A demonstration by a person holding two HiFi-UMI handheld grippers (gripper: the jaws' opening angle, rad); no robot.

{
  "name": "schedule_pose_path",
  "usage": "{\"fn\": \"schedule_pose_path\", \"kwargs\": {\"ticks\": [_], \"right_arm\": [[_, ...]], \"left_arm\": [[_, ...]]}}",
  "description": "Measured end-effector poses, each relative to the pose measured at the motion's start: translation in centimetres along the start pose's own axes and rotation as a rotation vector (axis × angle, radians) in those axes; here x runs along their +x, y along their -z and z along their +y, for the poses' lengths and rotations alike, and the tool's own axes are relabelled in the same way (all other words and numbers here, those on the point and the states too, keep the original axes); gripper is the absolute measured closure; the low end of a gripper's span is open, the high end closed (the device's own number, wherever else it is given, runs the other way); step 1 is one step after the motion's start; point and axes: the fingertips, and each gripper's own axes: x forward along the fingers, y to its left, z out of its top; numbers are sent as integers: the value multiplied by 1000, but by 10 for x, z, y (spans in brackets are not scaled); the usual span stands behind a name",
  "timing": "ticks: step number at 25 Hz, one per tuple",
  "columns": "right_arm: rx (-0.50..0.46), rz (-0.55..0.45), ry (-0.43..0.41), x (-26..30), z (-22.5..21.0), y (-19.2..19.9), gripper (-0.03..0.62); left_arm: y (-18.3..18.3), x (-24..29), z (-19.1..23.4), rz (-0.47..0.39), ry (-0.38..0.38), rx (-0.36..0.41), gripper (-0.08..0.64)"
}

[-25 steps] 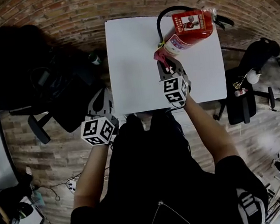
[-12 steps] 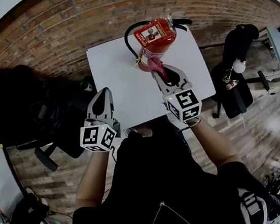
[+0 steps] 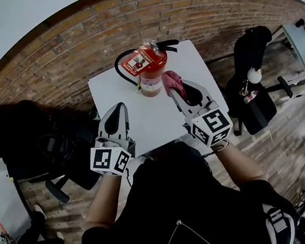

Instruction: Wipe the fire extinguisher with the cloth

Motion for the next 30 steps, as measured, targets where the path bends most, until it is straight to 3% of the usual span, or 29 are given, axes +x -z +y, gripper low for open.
{"fn": "schedule_pose_path", "kwargs": {"ticks": [11, 30], "right_arm": [[42, 6, -69, -20, -63, -12, 492], [80, 23, -217, -21, -106, 11, 492]], "left_arm": [[1, 57, -46, -6, -23, 10, 534], [33, 89, -76, 26, -116, 17, 534]]}}
